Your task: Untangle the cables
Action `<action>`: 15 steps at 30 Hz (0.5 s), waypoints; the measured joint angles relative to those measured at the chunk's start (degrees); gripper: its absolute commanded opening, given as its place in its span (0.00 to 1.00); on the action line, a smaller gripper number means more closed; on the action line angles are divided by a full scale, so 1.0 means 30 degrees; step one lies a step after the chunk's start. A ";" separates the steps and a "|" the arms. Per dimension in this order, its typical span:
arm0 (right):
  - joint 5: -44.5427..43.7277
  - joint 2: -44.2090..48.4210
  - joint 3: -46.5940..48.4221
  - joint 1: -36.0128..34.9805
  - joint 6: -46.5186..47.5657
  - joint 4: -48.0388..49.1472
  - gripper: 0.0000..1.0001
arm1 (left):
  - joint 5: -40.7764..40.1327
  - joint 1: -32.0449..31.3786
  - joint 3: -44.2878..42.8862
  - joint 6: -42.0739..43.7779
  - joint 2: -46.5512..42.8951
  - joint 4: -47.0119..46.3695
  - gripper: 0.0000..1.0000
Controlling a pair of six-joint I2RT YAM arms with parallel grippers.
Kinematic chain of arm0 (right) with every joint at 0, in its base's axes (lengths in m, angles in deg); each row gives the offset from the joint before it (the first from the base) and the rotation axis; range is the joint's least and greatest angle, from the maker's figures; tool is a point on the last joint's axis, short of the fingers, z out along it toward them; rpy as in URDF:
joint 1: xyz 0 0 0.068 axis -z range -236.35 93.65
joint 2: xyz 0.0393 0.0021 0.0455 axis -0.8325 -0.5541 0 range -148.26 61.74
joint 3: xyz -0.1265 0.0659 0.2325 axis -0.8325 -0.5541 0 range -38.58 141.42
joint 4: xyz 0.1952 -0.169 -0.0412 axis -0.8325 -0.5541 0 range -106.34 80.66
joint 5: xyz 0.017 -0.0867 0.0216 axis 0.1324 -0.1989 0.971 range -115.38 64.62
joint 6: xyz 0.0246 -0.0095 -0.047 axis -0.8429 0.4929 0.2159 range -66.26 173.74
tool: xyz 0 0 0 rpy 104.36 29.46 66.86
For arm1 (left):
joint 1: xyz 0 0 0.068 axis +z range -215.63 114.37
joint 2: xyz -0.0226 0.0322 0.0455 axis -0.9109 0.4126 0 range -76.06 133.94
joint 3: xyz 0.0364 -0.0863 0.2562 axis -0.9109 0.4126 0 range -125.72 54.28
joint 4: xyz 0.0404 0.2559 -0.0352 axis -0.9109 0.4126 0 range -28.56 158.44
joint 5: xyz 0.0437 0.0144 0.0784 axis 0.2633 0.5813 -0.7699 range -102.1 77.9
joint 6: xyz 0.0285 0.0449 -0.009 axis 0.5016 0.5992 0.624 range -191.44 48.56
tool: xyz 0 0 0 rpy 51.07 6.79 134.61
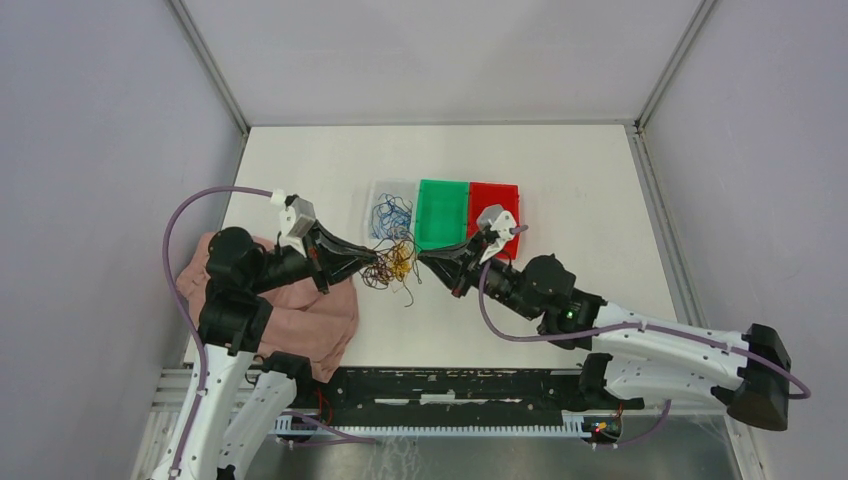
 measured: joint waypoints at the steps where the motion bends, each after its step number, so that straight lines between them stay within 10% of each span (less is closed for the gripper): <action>1: -0.0240 0.0335 0.0000 -0.0007 0.0102 -0.0321 0.04 | 0.0000 0.0000 0.0000 0.0022 0.0000 0.0087 0.03; 15: -0.2892 0.3840 0.0000 -0.0007 0.1413 -0.3818 0.01 | -0.1086 0.0000 0.0007 0.3883 -0.0175 0.3016 0.03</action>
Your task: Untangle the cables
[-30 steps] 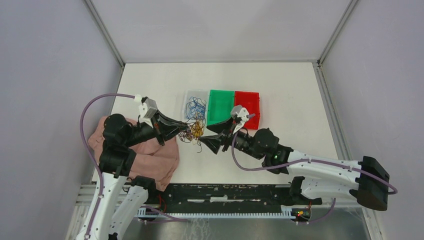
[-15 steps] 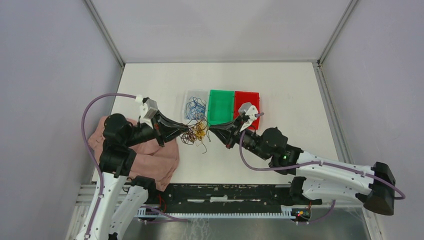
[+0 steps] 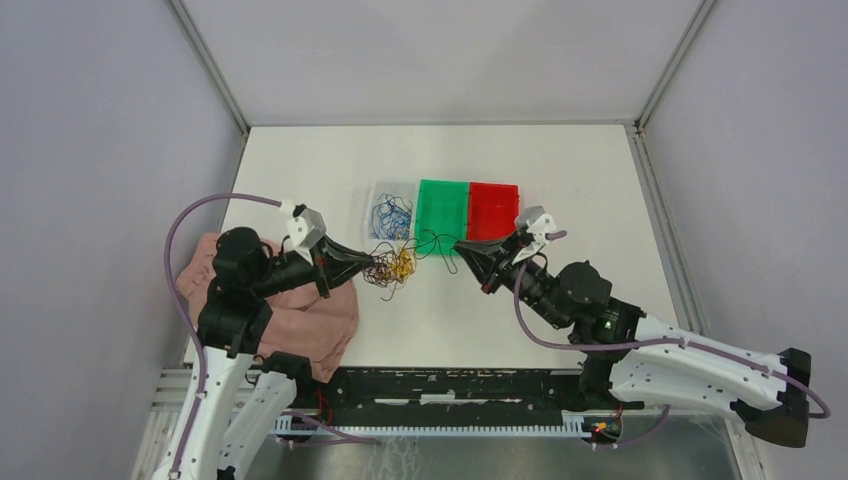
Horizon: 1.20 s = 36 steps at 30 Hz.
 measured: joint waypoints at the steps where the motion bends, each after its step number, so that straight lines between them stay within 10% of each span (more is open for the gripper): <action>1: -0.0634 0.0262 0.0000 0.0000 0.0175 -0.0423 0.01 | -0.0131 0.0000 0.0007 0.0503 -0.0036 0.0328 0.03; 13: -0.5960 0.1566 0.2739 0.0408 0.1756 -0.4379 0.01 | -0.1668 -0.0015 0.1523 0.7111 -0.0925 0.3898 0.08; 18: -0.5734 0.1290 0.3708 0.0495 0.1821 -0.4947 0.01 | -0.2594 -0.0015 0.2076 0.9355 -0.1209 0.5115 0.79; 20: -0.5289 0.1100 0.3876 0.0503 0.1821 -0.5158 0.01 | -0.2725 -0.0015 0.2084 1.0069 -0.1253 0.5705 0.90; 30: -0.1370 -0.1865 0.5173 0.0517 0.1639 -0.6091 0.01 | -0.1392 -0.0015 0.0481 1.1817 -0.0517 0.8444 1.00; 36: 0.0758 -0.3249 0.5727 0.0517 0.0525 -0.5778 0.01 | -0.0415 -0.0015 0.0328 0.8808 -0.0211 0.4656 0.95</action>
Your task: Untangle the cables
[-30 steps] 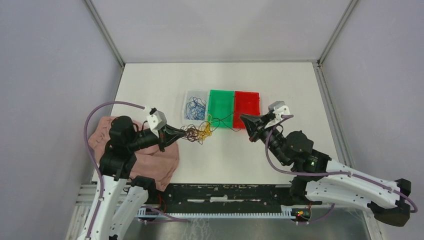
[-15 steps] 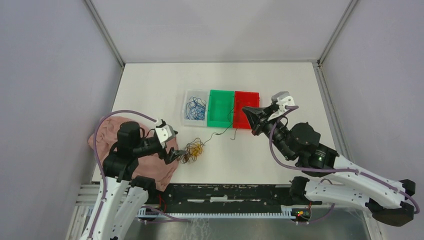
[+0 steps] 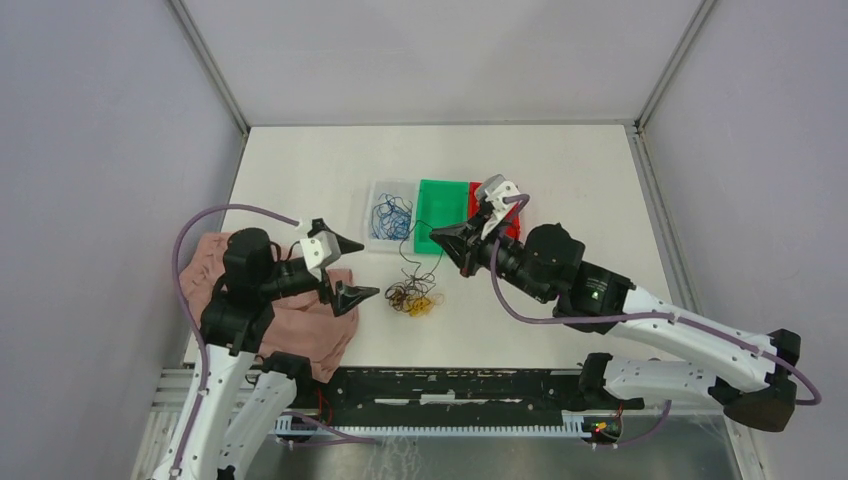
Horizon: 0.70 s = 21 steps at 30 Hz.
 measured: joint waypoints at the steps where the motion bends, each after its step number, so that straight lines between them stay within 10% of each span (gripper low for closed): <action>1: 0.0503 -0.0393 0.0408 0.0000 -0.0328 0.0160 0.01 | 0.0240 0.0000 0.0029 -0.0852 0.0211 -0.0947 0.94; 16: 0.4685 -0.3963 0.4634 0.0000 -0.4575 0.4291 0.01 | 0.0831 -0.2878 0.3169 -0.3956 0.2521 -0.6674 0.88; 21: 0.5246 -0.4350 0.5253 0.0000 -0.5355 0.4940 0.01 | -0.0233 -0.3300 0.4109 -0.4430 0.2601 -0.8342 0.72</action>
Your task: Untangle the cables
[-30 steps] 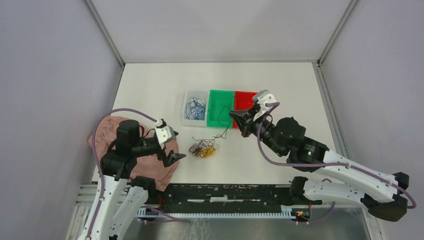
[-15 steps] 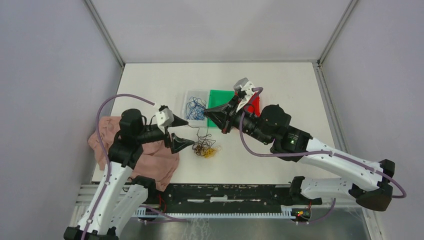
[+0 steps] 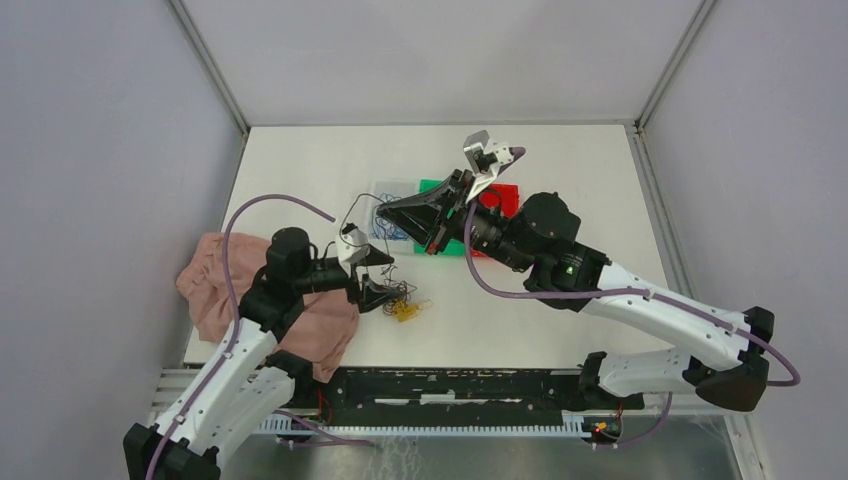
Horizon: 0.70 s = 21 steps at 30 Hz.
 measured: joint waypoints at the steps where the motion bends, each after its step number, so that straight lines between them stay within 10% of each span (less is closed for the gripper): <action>1: 0.0095 0.0000 0.0036 0.0000 -0.0109 0.0117 0.01 | -0.0168 -0.0022 0.0138 -0.0124 0.0058 -0.0240 0.61; 6: 0.0240 0.0044 0.0146 0.0000 -0.0430 0.0437 0.01 | -0.1042 -0.0036 0.0408 -0.0918 0.0801 -0.1464 0.04; 8: 0.0248 0.0080 0.0131 0.0000 -0.0459 0.0437 0.09 | -0.1100 -0.0036 0.0408 -0.1107 0.0947 -0.1800 0.03; 13: 0.0699 0.0758 -0.0823 0.0007 -0.0160 0.0415 0.68 | -0.0495 -0.0036 -0.0576 -0.1931 0.1370 -0.1749 0.03; 21: 0.1260 0.3293 -0.4546 0.0007 0.3038 -0.1297 0.82 | 0.0211 -0.0036 -0.4328 -0.3497 0.1413 -0.1894 0.03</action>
